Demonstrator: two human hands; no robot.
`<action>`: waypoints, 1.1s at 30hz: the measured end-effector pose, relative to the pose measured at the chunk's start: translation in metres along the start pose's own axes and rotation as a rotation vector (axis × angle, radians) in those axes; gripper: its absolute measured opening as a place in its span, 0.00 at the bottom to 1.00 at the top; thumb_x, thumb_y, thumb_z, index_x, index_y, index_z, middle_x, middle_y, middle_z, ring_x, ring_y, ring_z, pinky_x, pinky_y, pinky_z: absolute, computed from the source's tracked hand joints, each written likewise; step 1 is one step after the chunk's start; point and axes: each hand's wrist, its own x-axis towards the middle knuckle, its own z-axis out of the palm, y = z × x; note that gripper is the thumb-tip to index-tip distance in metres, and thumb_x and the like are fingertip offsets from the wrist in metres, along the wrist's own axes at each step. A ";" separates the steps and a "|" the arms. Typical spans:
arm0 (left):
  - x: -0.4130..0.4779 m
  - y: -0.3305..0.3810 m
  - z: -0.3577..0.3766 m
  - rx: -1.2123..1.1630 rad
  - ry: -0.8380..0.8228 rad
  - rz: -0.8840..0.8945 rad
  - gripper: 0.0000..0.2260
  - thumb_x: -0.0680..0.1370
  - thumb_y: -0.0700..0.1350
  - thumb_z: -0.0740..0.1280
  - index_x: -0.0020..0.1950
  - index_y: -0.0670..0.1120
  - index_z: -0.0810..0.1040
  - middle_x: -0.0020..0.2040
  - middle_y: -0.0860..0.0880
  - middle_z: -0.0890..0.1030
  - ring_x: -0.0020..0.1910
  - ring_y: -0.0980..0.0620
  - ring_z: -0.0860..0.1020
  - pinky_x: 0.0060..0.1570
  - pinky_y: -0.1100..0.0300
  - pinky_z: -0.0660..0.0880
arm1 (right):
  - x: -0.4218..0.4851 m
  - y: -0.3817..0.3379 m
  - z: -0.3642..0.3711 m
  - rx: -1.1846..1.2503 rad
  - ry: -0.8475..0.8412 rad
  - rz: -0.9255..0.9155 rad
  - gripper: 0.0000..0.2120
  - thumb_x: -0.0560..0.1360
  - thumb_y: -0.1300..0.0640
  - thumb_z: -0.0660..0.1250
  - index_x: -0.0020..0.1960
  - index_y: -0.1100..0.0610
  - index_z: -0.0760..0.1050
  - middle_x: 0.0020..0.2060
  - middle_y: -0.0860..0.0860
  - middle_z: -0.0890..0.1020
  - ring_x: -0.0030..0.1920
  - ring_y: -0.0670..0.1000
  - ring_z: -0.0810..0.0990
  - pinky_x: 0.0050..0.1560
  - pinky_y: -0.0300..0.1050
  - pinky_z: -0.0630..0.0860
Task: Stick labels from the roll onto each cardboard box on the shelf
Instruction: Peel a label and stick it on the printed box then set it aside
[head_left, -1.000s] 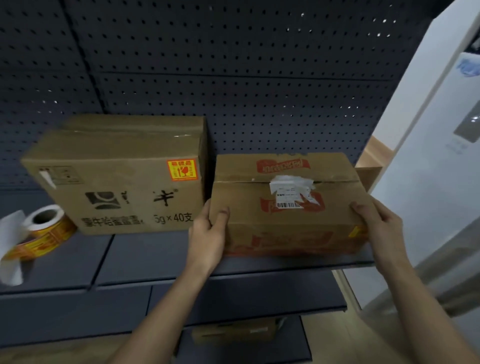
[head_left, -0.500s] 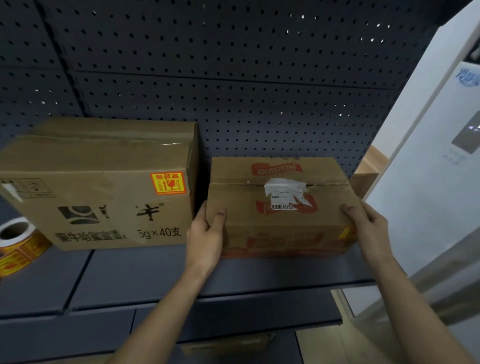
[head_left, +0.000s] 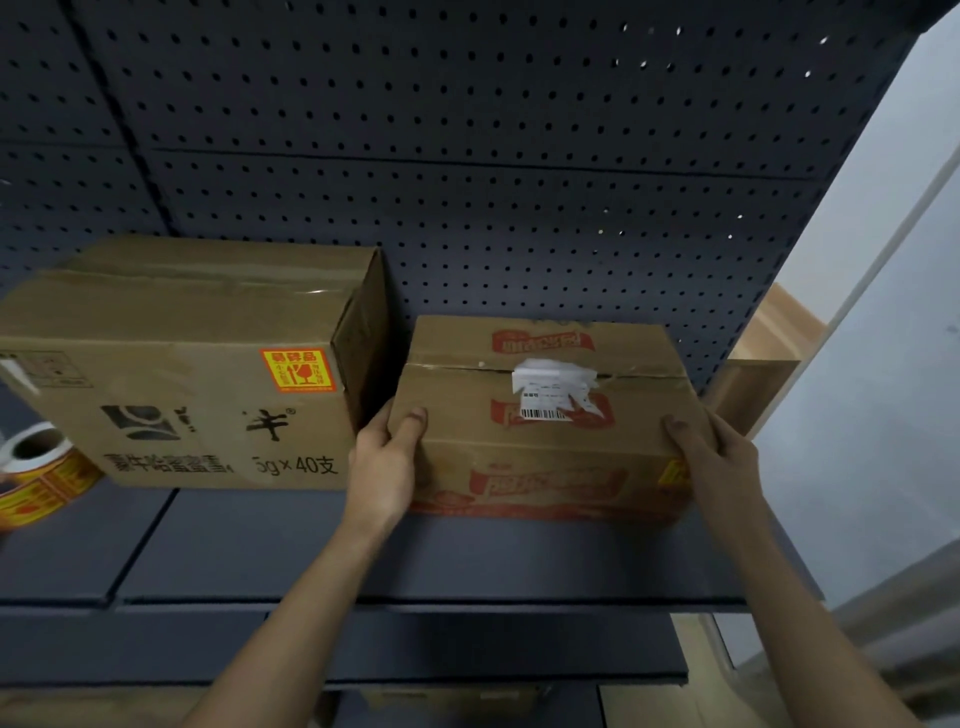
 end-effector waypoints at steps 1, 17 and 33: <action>0.000 0.002 0.001 -0.003 0.002 -0.006 0.08 0.79 0.53 0.64 0.54 0.59 0.81 0.51 0.57 0.84 0.55 0.54 0.80 0.61 0.50 0.75 | 0.001 -0.001 0.000 0.012 0.001 0.005 0.07 0.80 0.52 0.66 0.51 0.39 0.77 0.50 0.44 0.83 0.51 0.50 0.82 0.51 0.49 0.79; -0.001 0.010 0.003 0.092 0.019 0.060 0.08 0.81 0.48 0.65 0.58 0.52 0.80 0.49 0.55 0.84 0.53 0.52 0.81 0.53 0.56 0.76 | 0.009 -0.002 -0.005 -0.053 0.004 0.038 0.08 0.78 0.49 0.67 0.57 0.42 0.75 0.51 0.43 0.81 0.53 0.52 0.81 0.54 0.51 0.79; -0.028 0.049 0.003 0.514 0.007 0.369 0.19 0.81 0.44 0.64 0.72 0.46 0.72 0.69 0.52 0.73 0.72 0.52 0.68 0.66 0.69 0.59 | -0.004 -0.045 -0.002 -0.518 0.009 -0.326 0.15 0.78 0.57 0.64 0.64 0.54 0.78 0.61 0.52 0.79 0.61 0.55 0.76 0.63 0.51 0.72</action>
